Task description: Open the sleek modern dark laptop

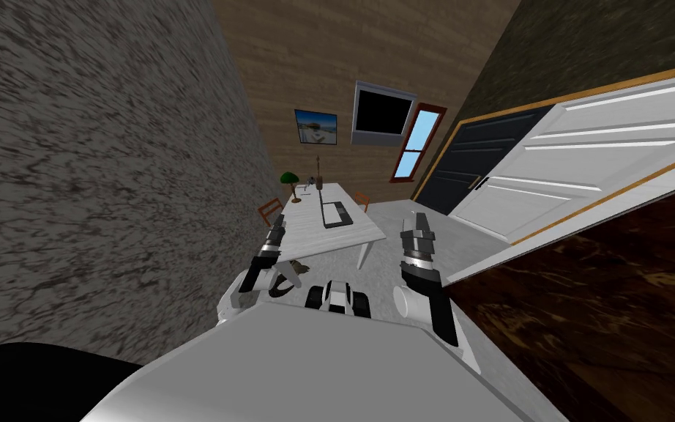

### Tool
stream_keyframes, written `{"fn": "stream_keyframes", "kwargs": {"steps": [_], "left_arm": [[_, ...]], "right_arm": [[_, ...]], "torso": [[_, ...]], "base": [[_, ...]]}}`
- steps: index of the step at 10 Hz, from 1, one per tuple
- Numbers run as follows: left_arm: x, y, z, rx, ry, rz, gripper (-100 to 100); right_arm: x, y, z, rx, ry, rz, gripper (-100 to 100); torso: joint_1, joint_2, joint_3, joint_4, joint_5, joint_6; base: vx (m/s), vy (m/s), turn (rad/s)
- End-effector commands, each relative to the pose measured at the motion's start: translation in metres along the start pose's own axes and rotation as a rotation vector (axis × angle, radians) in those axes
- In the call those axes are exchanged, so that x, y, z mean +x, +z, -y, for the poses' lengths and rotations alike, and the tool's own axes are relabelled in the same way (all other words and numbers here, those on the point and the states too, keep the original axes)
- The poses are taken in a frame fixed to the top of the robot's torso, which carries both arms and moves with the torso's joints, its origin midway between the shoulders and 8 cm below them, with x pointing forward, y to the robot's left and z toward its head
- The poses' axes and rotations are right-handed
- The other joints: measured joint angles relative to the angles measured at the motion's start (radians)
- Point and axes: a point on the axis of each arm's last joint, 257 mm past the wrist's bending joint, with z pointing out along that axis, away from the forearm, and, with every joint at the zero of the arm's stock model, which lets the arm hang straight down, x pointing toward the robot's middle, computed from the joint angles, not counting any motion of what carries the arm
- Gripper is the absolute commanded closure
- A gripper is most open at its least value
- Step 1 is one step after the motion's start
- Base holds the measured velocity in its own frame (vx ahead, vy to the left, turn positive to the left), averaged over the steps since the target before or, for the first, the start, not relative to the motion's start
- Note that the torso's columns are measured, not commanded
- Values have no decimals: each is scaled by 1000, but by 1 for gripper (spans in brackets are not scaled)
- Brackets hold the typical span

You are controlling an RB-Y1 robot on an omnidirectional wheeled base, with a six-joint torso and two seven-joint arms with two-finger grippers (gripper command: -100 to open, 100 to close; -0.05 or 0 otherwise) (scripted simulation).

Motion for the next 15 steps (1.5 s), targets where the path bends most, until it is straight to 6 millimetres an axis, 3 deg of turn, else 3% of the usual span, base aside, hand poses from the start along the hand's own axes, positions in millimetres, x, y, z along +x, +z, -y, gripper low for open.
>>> {"fn": "stream_keyframes", "kwargs": {"steps": [1,9,15], "left_arm": [[0,4,-20,-34,23,-11,-100],[4,12,-79,-134,130,-73,-100],[41,26,-118,-223,243,-159,-100]], "right_arm": [[0,0,0,0,0,0,0],[0,0,0,0,0,0,0],[0,0,0,0,0,0,0]], "torso": [[0,0,0,0,0,0],[-1,0,0,0,0,0],[-2,-1,0,0,0,0]], "base": [[-27,13,-73],[-17,-6,-99],[59,-79,-167]]}}
